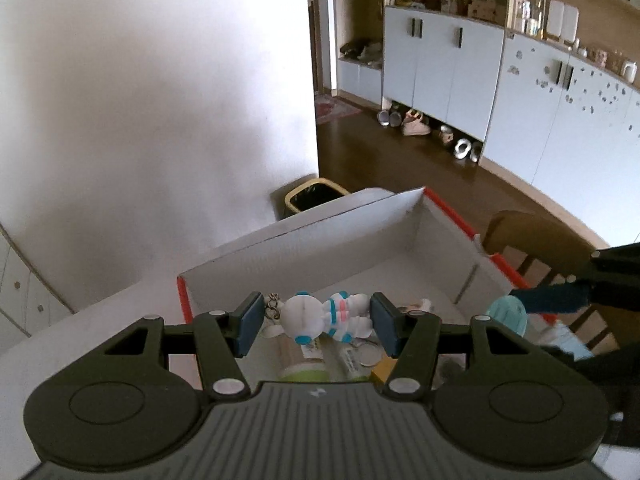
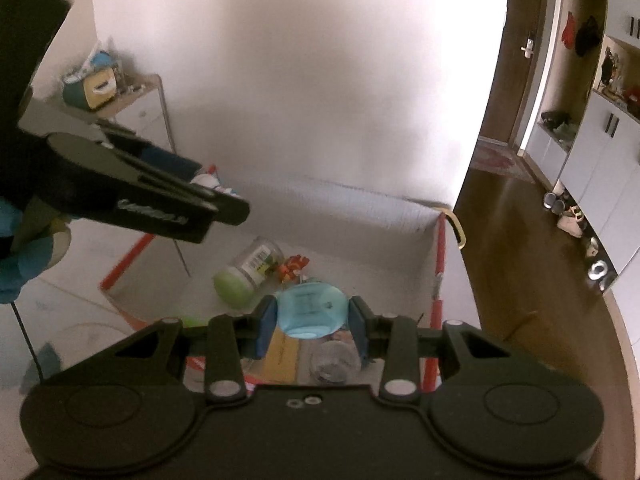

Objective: Organize rigid objects
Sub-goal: 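Lift and carry the astronaut keychain and light blue object over the red box, then lower both tools into the box and open them to release both items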

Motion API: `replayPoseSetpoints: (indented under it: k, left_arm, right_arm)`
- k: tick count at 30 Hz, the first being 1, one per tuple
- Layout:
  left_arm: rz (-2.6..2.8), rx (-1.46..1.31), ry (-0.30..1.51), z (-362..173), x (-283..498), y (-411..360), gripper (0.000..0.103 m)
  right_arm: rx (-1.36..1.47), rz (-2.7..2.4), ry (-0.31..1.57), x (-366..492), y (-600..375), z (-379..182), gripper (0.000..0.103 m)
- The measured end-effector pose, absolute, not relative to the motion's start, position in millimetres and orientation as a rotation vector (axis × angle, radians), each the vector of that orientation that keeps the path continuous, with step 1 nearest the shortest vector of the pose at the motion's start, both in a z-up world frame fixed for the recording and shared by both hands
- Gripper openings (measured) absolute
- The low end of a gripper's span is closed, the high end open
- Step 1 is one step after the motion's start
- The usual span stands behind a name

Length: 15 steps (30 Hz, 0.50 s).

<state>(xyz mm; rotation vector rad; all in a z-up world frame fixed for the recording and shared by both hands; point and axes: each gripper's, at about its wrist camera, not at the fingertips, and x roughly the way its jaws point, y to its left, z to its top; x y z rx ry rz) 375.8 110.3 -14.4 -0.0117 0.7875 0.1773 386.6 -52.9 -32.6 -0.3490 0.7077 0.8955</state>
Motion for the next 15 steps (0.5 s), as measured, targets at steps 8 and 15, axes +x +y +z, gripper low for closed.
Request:
replayPoseSetpoints:
  k: [8,15]
  left_arm:
    - [0.16,-0.04,0.821,-45,415,121,0.058]
    - [0.135,-0.043,0.864,-69,443,118,0.058]
  right_arm:
    - [-0.407,0.889,0.763,401,-26,-62,0.037]
    - [-0.418,0.884,0.819,414,-10,-82,0.037]
